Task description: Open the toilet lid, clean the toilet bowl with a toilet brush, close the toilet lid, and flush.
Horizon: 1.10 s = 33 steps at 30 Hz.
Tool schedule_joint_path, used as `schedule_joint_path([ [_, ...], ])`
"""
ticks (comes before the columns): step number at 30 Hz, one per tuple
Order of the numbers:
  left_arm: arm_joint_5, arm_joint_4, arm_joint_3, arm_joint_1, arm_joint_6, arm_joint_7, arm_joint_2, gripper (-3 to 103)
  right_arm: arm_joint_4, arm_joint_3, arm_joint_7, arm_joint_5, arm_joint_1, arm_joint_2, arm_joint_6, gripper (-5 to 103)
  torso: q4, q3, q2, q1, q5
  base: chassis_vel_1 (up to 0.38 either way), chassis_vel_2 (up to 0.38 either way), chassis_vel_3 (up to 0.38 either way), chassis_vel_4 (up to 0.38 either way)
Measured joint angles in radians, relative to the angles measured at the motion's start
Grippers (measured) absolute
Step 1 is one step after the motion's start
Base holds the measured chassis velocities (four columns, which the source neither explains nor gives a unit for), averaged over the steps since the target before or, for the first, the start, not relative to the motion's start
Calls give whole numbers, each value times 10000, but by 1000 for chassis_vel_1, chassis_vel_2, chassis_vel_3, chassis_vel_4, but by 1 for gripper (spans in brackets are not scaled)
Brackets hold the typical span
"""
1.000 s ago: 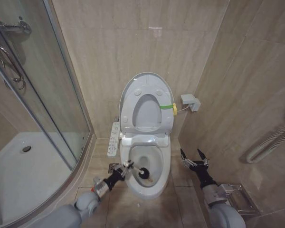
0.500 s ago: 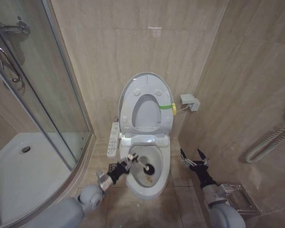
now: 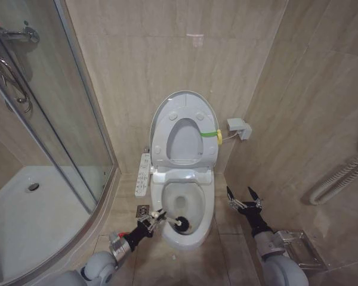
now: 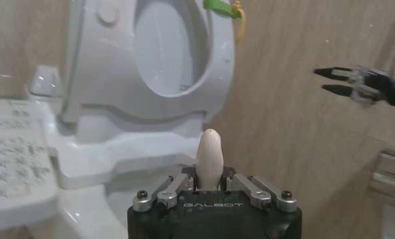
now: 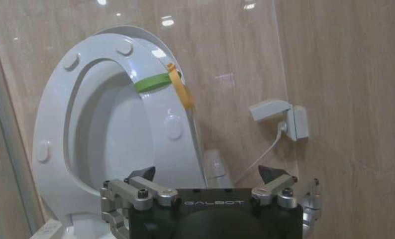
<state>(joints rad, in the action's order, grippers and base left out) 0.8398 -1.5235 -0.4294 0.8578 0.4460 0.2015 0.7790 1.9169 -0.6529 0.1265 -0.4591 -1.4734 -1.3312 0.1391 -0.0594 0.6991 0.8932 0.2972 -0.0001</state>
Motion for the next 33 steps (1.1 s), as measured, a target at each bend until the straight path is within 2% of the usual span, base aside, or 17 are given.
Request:
schedule_joint_path([
  [7, 351, 789, -90, -906, -56, -31, 293, 22, 0, 0, 0, 0, 0, 0, 0, 100, -1, 1, 0, 0, 0, 0, 0, 0, 0],
  [11, 638, 1532, -324, -1682, -58, -50, 756, 22, 0, 0, -1, 0, 0, 0, 0, 100, -2, 1, -1, 1, 0, 0, 0, 0, 0],
  [15, 821, 1610, -417, -1957, -32, -122, 956, 22, 0, 0, -1, 0, 0, 0, 0, 100, -3, 2, -1, 2, 0, 0, 0, 0, 0],
  [23, 716, 75, -543, -1207, -146, -381, 528, 22, 0, 0, 0, 0, 0, 0, 0, 100, 0, 0, 0, 0, 3, 0, 0, 0, 0],
  [27, 233, 300, -372, -809, -84, -270, 501, 22, 0, 0, 0, 0, 0, 0, 0, 100, 1, 0, 0, 0, 1, 0, 0, 0, 0],
  [33, 117, 823, -142, -779, -40, -269, 563, 22, 0, 0, 0, 0, 0, 0, 0, 100, 1, 1, 0, 0, 1, 0, 0, 0, 0],
])
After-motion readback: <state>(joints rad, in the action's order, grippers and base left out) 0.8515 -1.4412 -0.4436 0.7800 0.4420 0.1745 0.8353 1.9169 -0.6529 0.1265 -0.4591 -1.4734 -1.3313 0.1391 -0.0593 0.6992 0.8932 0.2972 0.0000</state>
